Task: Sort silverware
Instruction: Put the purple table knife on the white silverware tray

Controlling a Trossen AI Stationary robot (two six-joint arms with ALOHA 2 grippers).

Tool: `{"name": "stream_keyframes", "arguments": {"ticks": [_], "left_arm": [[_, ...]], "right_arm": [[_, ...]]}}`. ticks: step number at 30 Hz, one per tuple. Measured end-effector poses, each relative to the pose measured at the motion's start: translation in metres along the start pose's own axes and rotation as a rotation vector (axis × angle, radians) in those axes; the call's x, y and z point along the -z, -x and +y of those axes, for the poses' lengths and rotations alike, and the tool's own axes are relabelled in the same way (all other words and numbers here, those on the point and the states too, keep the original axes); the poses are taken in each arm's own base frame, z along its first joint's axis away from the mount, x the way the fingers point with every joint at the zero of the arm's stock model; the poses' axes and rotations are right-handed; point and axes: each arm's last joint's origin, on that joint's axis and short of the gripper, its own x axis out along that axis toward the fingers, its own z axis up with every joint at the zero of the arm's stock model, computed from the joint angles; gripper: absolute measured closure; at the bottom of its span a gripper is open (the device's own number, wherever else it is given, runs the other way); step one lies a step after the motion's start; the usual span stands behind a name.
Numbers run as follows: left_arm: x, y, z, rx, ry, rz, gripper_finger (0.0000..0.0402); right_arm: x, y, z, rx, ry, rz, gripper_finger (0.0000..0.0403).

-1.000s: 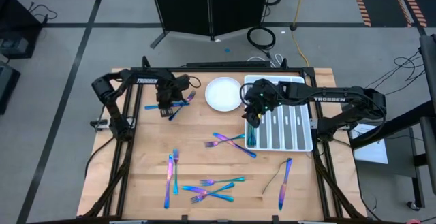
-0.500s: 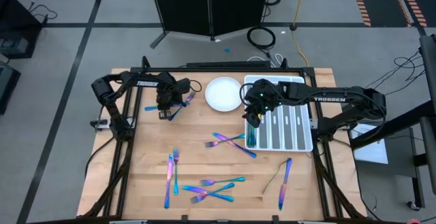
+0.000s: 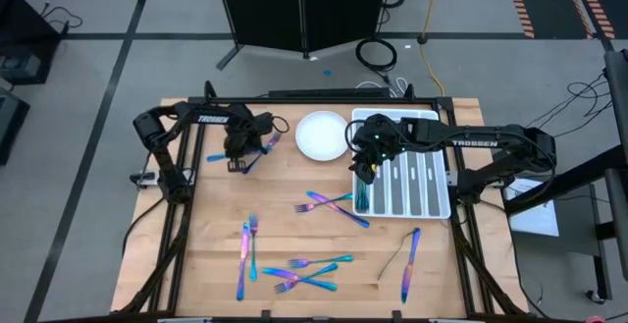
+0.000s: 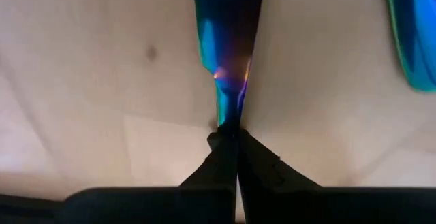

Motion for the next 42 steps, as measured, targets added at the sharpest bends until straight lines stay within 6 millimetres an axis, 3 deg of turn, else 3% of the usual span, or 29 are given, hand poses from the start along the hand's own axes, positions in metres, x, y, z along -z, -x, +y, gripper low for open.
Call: {"name": "stream_keyframes", "arguments": {"ticks": [16,28,34,38,42], "left_arm": [[0.007,0.001,0.003,0.081,0.013,0.030,0.0400],[0.025,0.006,0.018,0.112,0.182,0.040,0.0399],[0.026,0.006,0.021,0.140,0.276,0.021,0.0364],[0.023,0.008,0.013,0.238,0.169,-0.011,0.0332],[0.017,0.008,0.010,0.194,0.096,-0.045,0.0303]], "right_arm": [[0.000,0.000,0.000,0.000,0.007,0.001,0.0236],[0.000,0.000,0.000,0.001,0.029,0.004,0.0236],[0.001,0.000,-0.001,0.004,0.037,0.014,0.0236],[0.001,0.000,-0.001,0.004,0.050,0.014,0.0236],[0.001,0.000,0.000,0.004,0.057,0.014,0.0236]]}}
